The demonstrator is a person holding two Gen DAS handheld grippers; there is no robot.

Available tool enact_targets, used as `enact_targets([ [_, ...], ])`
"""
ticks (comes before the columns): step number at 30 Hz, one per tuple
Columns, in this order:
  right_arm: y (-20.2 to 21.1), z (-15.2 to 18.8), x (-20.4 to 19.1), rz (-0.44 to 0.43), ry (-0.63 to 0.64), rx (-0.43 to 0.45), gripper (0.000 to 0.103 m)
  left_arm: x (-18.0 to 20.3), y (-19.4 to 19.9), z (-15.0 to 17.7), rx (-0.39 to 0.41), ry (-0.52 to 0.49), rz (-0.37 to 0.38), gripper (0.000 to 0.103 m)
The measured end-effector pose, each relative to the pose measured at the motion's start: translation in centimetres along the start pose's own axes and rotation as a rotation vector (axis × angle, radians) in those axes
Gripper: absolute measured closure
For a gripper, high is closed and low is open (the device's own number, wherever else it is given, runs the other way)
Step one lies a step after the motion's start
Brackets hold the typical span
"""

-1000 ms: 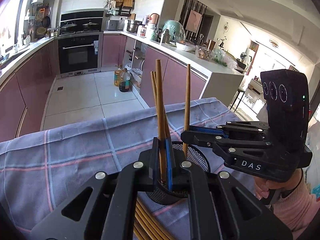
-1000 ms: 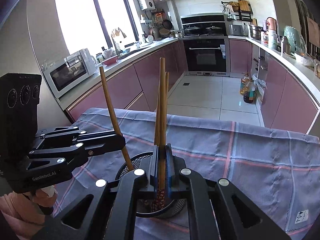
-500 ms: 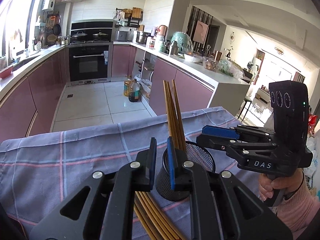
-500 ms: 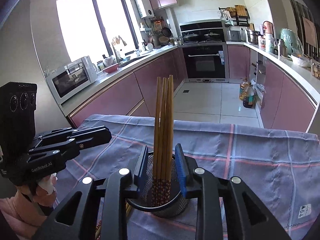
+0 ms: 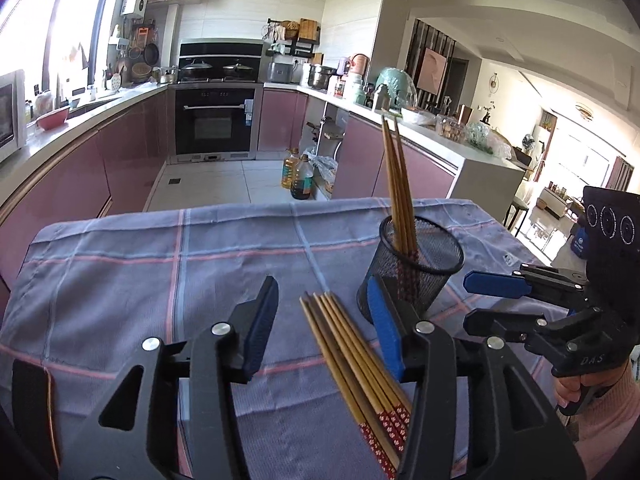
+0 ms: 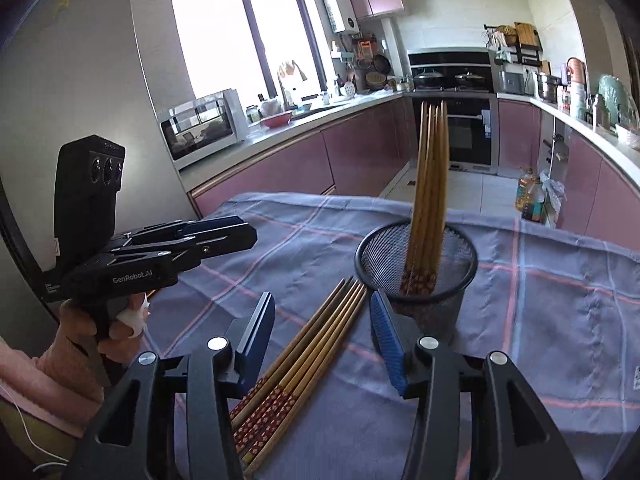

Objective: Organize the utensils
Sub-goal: 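Move both open grippers back over the remaining chopsticks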

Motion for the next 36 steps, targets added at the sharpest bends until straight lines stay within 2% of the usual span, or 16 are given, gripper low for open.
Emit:
enact_targets([
  [3,-1.8,2.0,0.1,0.008,-0.031,-0.062,0.053,-0.3,-0.9,2.2,-0.056,-0.005,-0.015,0.053],
  [5,-2.6,3.0,0.2,0.02,-0.048,-0.085,0.053,-0.2,-1.4,3.4,-0.086,-0.013,-0.033,0.048],
  [13,-3.6,4.5,1.2,0.066,-0.116,-0.118,0.053,0.5,-3.2,6.5,-0.166,-0.038,-0.067,0.043],
  [22,-4.0,4.9,2.2,0.083,-0.137,-0.129,0.053,1.1,-5.1,7.9,-0.245,-0.053,-0.073,0.047],
  [36,-5.7,4.7,2.2,0.111,-0.115,-0.153,0.053,1.7,-6.4,8.2,-0.269,-0.079,-0.07,0.049],
])
Point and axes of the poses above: each gripper's, at about its wrist camera, not at the fingertips, and y roughly against the way its jaws point, x to its right, z to its underside, the point moved 6 cm from there along -y, roughly the way its jaws point, and after that the axes turned 11 degrees about -z, right-handed, at the moved point
